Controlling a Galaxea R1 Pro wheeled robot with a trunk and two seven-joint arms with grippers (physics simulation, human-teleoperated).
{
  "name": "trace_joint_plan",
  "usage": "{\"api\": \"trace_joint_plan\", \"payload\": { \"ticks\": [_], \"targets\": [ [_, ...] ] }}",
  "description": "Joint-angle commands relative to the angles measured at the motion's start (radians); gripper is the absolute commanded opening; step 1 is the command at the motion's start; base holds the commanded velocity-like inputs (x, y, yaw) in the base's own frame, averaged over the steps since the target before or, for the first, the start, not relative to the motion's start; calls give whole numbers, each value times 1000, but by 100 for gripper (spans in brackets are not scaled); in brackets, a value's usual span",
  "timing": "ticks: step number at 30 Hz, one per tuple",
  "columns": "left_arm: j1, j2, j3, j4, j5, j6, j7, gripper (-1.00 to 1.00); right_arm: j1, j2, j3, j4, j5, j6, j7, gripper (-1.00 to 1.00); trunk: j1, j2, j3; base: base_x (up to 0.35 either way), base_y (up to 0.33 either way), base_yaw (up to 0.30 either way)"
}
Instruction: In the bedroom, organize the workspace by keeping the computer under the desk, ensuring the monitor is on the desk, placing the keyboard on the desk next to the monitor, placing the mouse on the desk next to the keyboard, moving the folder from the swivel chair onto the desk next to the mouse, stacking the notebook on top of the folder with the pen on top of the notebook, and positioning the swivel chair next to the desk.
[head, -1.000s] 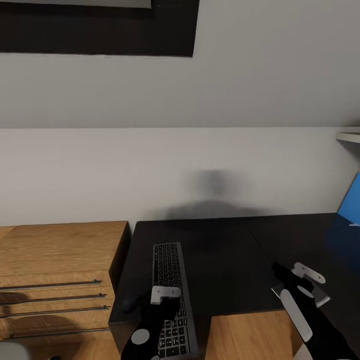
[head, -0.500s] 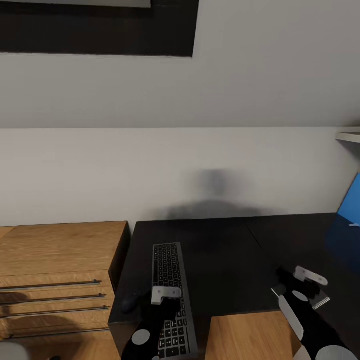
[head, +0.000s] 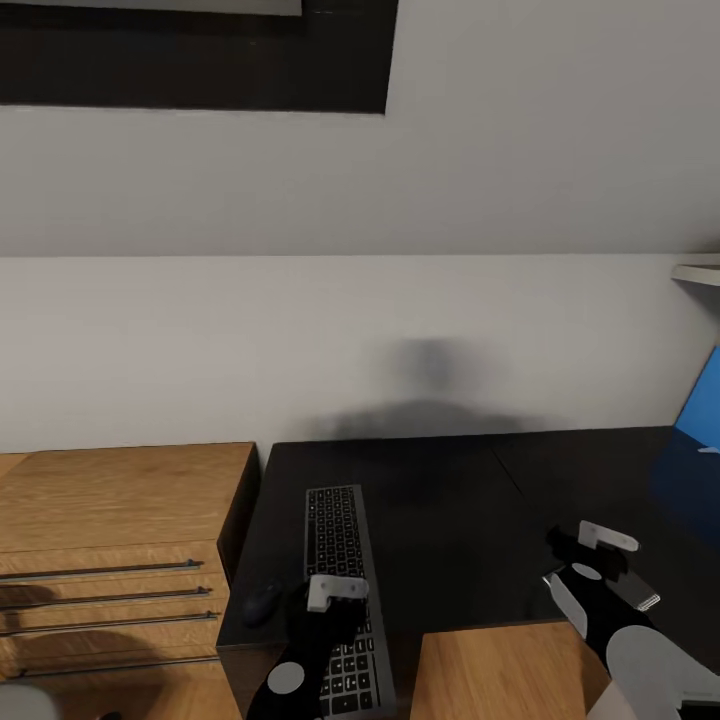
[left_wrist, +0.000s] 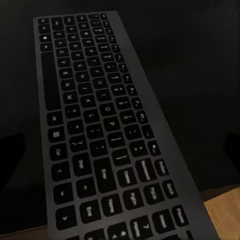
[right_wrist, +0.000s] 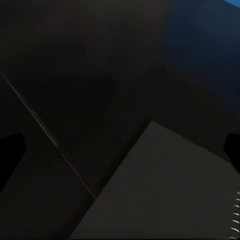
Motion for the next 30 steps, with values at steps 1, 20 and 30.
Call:
{"api": "trace_joint_plan", "payload": {
  "ticks": [1,20,30],
  "targets": [
    [-1,0,-3,-2,8,3,8,100,-4,0,0,8,-10,-12,5,100,0,-1,-1,0,0,0],
    [0,1,-12,-30,8,3,9,100,-14,5,-5,27,-22,-133,16,100,0,-1,-1,70,-4,0],
    [0,2,-12,-28,8,3,9,100,-14,27,-3,27,-20,-149,13,100,0,-1,-1,35,-75,0]
  ]
}}
